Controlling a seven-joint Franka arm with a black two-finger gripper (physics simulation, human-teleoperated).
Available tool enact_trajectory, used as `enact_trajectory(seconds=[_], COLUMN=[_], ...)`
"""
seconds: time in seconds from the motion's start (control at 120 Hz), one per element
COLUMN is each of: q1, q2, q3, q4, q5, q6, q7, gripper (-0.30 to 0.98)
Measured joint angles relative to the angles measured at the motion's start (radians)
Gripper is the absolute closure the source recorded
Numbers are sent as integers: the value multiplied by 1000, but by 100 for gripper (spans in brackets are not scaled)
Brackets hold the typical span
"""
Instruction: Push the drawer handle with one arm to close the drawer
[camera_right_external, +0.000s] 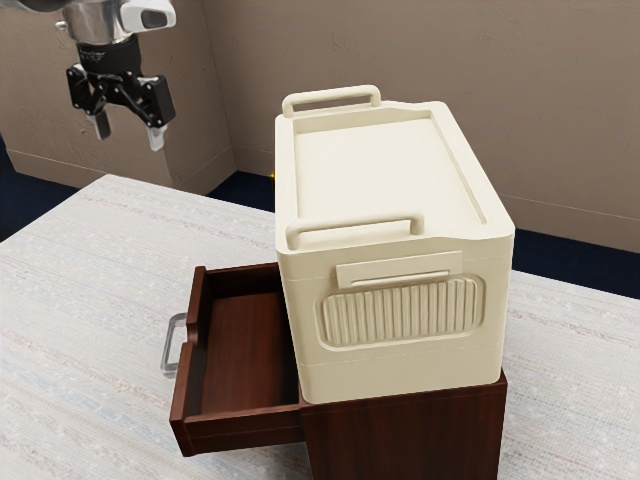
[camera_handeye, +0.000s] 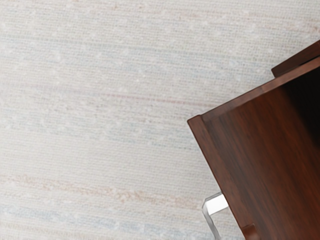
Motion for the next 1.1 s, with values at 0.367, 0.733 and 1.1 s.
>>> enact_trajectory(seconds=[0.367, 0.733, 1.1], q1=[26, 50, 95], q2=[8, 17, -557], q3=[-94, -94, -154], q4=[298, 302, -702], q5=[-75, -79, -82], q6=[-140, -200, 64], q7=[-24, -39, -44], gripper=[0, 0, 0])
